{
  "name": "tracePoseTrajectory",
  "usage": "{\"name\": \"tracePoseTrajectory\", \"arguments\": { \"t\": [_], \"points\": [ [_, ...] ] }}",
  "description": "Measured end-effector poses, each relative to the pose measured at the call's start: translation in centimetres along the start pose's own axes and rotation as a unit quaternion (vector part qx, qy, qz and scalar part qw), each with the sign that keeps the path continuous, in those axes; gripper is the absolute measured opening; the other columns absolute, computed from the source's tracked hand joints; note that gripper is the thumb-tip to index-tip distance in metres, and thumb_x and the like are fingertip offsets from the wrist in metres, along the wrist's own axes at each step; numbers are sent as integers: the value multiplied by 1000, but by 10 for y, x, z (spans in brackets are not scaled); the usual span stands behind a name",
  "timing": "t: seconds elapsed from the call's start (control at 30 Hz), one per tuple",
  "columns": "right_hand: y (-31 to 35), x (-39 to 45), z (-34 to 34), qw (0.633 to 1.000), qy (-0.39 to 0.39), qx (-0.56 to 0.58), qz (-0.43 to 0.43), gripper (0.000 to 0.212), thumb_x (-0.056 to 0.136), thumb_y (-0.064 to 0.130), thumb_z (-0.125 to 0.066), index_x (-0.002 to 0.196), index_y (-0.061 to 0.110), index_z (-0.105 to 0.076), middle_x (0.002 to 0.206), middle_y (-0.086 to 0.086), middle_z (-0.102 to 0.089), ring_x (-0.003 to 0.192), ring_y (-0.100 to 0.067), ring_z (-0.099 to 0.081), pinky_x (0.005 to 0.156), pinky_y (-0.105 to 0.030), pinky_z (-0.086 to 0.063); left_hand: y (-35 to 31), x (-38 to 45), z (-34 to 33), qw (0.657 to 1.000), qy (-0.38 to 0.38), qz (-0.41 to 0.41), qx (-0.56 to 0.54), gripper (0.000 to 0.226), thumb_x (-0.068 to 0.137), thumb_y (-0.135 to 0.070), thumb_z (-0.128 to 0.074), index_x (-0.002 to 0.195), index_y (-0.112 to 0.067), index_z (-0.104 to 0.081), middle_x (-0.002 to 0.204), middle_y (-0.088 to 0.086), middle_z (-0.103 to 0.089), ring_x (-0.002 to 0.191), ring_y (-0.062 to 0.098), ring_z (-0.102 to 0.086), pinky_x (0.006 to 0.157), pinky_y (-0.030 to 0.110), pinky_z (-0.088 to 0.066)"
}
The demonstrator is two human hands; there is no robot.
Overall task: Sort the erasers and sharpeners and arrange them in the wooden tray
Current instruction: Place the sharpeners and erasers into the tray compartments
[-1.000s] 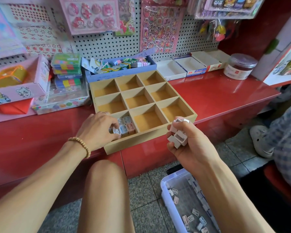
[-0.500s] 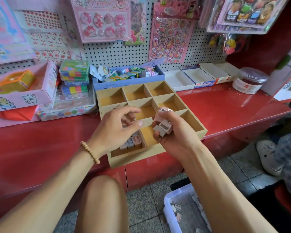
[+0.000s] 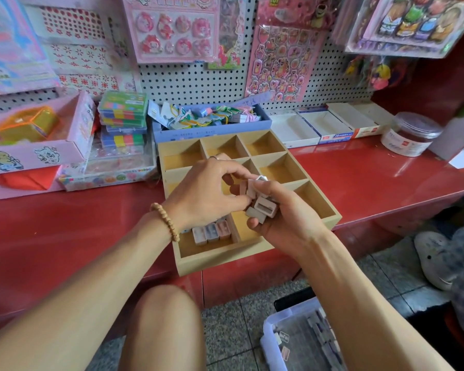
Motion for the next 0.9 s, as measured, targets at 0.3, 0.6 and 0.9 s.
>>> {"name": "tracePoseTrajectory", "arguments": {
  "t": [0.3,0.6,0.9],
  "points": [
    [-8,-1,11,995,-91,39,-20,9,92,15,-60,100,11,-61,81,-8,-62,65,-16,-60,44,-22,-41,-3,-7,6,996,-62,-45,54,37,72,-29,-73,110,-26,-74,93,-12,-71,81,5,-63,70,19,-51],
    [-6,-4,-2,998,-50,6,-36,11,92,14,-57,103,11,-58,80,-7,-60,60,-14,-54,38,-19,-33,1,-13,8,996,-77,-24,-30,15,75,-24,-81,89,-25,-74,81,-11,-71,68,7,-65,64,35,-56],
    [-1,-1,-2,994,-97,-54,0,14,91,7,-62,103,15,-59,77,-6,-64,58,-15,-55,41,-22,-36,7,-19,7,996,-73,-31,47,32,72,-18,-71,104,-19,-73,87,-17,-63,77,3,-62,68,27,-55]
  ]
}}
Point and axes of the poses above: each hand's wrist, its own x-axis towards the middle knuckle, its own z-axis out of the back of the hand, y = z × x, the point moved 7 cm from there along x, towards the middle knuckle
